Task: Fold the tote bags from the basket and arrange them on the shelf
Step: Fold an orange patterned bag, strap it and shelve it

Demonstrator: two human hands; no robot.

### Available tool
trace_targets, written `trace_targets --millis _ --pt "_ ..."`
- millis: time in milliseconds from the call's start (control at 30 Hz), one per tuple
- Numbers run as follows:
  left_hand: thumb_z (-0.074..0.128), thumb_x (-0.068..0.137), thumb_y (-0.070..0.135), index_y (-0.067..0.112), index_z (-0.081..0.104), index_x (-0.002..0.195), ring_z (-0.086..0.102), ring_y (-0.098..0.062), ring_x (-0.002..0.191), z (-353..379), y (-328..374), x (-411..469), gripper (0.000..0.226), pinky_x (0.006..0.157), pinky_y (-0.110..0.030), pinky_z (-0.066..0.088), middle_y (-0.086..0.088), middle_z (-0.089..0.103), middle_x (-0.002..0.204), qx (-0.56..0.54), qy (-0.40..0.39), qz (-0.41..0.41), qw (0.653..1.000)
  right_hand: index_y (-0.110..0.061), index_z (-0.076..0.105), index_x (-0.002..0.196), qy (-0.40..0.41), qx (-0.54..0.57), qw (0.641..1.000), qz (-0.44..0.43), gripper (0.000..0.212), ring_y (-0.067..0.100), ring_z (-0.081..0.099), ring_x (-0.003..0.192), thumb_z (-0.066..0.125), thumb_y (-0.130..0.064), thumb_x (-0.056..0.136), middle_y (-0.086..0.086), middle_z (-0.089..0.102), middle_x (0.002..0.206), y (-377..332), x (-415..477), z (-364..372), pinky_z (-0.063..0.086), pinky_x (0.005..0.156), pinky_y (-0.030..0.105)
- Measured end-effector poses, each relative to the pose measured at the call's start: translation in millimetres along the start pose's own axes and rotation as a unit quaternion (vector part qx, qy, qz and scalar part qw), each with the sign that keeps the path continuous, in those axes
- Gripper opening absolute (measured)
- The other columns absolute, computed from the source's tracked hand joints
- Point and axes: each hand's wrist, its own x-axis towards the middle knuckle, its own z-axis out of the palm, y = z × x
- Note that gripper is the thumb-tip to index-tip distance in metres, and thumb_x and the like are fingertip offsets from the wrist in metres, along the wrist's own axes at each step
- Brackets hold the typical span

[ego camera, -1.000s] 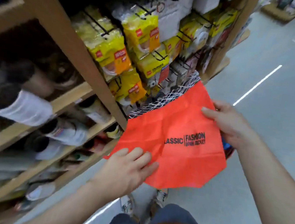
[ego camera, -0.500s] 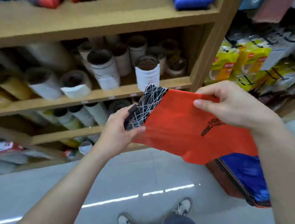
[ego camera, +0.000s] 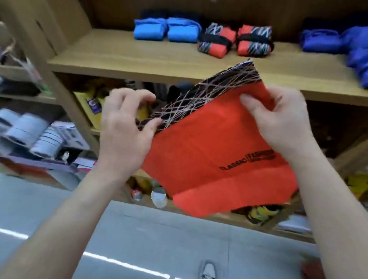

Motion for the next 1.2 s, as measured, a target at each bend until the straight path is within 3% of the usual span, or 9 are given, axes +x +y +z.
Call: trace_targets --millis 100,233,467,733,800,933,1000,1100,1200 --pt "0.080 0.074 0.014 0.012 0.059 0.098 0.045 -0.022 0.107 -16.3 -25.4 23.6 0.032 0.098 -0.016 0.033 -0.008 0.046 0.111 0.015 0.114 -0.006 0.993 -0.034 0.067 0.076 0.059 0.080 0.995 -0.001 0.015 -0.011 0.048 0.062 0.069 -0.027 0.089 -0.031 0.058 0.061 0.7 42.6 8.1 0.042 0.060 0.017" --pt "0.082 0.075 0.025 0.044 0.058 0.095 0.045 -0.019 0.126 -6.2 -59.2 55.1 0.037 0.105 -0.047 0.042 0.003 0.042 0.129 -0.074 0.028 -0.129 0.989 -0.023 0.068 0.073 0.128 0.217 0.968 0.004 0.015 0.000 0.052 0.063 0.072 -0.024 0.087 -0.021 0.063 0.064 4.3 102.3 21.2 0.045 0.060 0.023" --pt "0.079 0.078 0.012 0.045 0.059 0.109 0.060 -0.017 0.112 -0.8 -97.1 130.2 0.049 0.101 -0.050 0.047 0.002 0.064 0.118 -0.114 -0.029 -0.164 0.979 -0.019 0.070 0.078 0.156 0.346 0.925 0.000 0.011 0.003 0.057 0.069 0.071 -0.020 0.088 -0.015 0.069 0.071 11.6 204.5 49.0 0.048 0.066 0.025" --pt "0.071 0.084 0.006 0.037 0.061 0.124 0.056 -0.008 0.105 3.0 -157.1 193.9 0.052 0.094 -0.014 0.039 0.010 0.060 0.116 0.017 -0.008 -0.182 0.983 -0.027 0.062 0.068 0.196 0.279 0.939 -0.047 0.023 0.003 0.051 0.068 0.064 -0.023 0.090 -0.014 0.062 0.070 8.5 281.9 109.7 0.046 0.064 0.030" --pt "0.070 0.086 0.006 0.031 0.063 0.127 0.055 -0.007 0.104 6.9 -171.9 201.3 0.048 0.091 -0.010 0.035 0.007 0.060 0.117 0.040 -0.010 -0.191 0.981 -0.026 0.064 0.087 0.186 0.197 0.961 -0.047 0.008 -0.001 0.054 0.078 0.061 -0.019 0.089 -0.012 0.062 0.085 11.1 287.5 129.2 0.052 0.078 0.032" --pt "0.070 0.085 0.006 0.025 0.064 0.129 0.058 -0.016 0.110 15.4 -209.3 203.6 0.048 0.094 -0.014 0.035 -0.001 0.063 0.124 0.066 -0.043 -0.169 0.982 -0.017 0.029 0.148 0.198 -0.049 0.976 -0.078 0.079 0.010 0.032 0.124 0.069 -0.021 0.080 0.008 0.035 0.137 12.5 272.0 148.6 0.021 0.104 0.017" --pt "0.072 0.085 0.008 0.023 0.063 0.130 0.057 -0.021 0.111 17.7 -225.5 207.1 0.048 0.093 -0.015 0.034 -0.004 0.064 0.122 0.089 -0.066 -0.138 0.984 -0.028 0.022 0.151 0.142 -0.136 0.970 -0.142 0.087 0.014 0.023 0.133 0.070 -0.036 0.079 0.008 0.027 0.148 2.5 251.8 153.1 0.017 0.106 0.023" --pt "0.078 0.081 0.017 0.019 0.066 0.126 0.048 -0.035 0.113 14.7 -249.4 218.2 0.047 0.099 -0.033 0.036 -0.015 0.056 0.118 0.147 -0.077 -0.074 0.983 -0.048 0.028 0.147 -0.201 -0.221 0.944 -0.137 0.094 0.018 0.024 0.144 0.057 -0.082 0.064 -0.001 0.026 0.157 -1.3 228.2 157.8 0.023 0.116 0.051" --pt "0.082 0.075 0.023 0.019 0.071 0.116 0.041 -0.038 0.121 9.4 -266.4 228.3 0.042 0.105 -0.046 0.036 -0.014 0.050 0.131 0.171 -0.100 0.028 0.980 -0.053 0.030 0.145 -0.379 -0.294 0.877 -0.020 0.093 0.009 0.022 0.146 0.064 -0.079 0.063 -0.016 0.021 0.159 5.5 211.4 164.6 0.018 0.120 0.036"
